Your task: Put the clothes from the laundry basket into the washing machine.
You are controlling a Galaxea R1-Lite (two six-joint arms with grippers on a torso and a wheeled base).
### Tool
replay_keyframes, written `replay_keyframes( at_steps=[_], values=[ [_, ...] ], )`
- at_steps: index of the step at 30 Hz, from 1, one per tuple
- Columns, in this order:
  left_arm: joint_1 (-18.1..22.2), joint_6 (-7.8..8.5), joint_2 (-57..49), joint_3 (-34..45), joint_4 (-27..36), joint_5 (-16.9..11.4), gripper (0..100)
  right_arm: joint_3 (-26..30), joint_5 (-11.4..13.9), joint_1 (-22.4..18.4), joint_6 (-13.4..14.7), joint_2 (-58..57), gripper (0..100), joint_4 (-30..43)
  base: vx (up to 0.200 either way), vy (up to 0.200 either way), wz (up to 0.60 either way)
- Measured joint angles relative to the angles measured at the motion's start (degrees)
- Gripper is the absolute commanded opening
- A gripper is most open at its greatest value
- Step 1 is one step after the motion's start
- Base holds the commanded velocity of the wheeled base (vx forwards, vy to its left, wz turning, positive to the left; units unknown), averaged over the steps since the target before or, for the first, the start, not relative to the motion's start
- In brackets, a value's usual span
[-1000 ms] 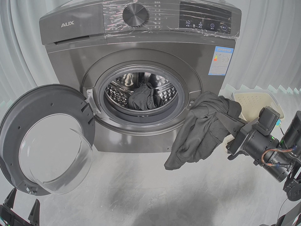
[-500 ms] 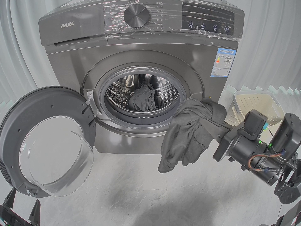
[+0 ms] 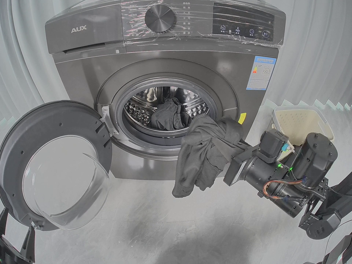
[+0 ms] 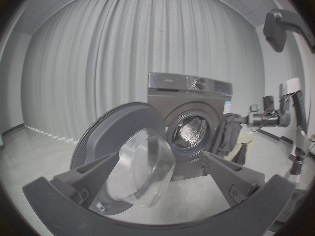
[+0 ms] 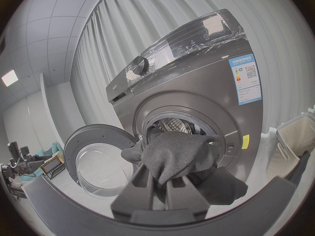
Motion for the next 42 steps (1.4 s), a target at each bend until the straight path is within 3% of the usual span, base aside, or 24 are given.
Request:
replay_keyframes(
  at_steps=[7, 12, 18, 26, 35, 42],
  values=[
    [-0.17, -0.98, 9.02, -2.72, -2.62, -14.77, 100, -4.63, -0.82, 1.18, 0.84, 3.61, 0, -1.06, 0.0, 0.0, 0.0],
    [-0.39, -1.08, 19.15, -3.69, -8.53, -20.47, 100, -8.02, -1.0, 1.49, 1.17, 5.83, 0, -1.39, 0.0, 0.0, 0.0],
    [-4.08, -0.98, 33.09, -4.32, -18.58, -22.99, 100, -10.97, -0.76, 2.18, 1.69, 7.53, 0, -1.48, 0.0, 0.0, 0.0],
    [-13.76, -0.4, 53.22, -5.12, -29.83, -23.93, 100, -13.24, 0.44, 2.56, 2.52, 8.63, 0, -1.94, 0.0, 0.0, 0.0],
    [-18.35, 0.56, 72.17, -7.02, -44.97, -24.31, 100, -13.98, 0.5, 2.65, 2.99, 8.96, 0, -2.22, 0.0, 0.0, 0.0],
    [-21.76, 0.33, 81.37, -7.88, -48.53, -24.82, 100, -14.17, 0.22, 2.66, 3.08, 8.96, 0, -2.9, 0.0, 0.0, 0.0]
  ],
)
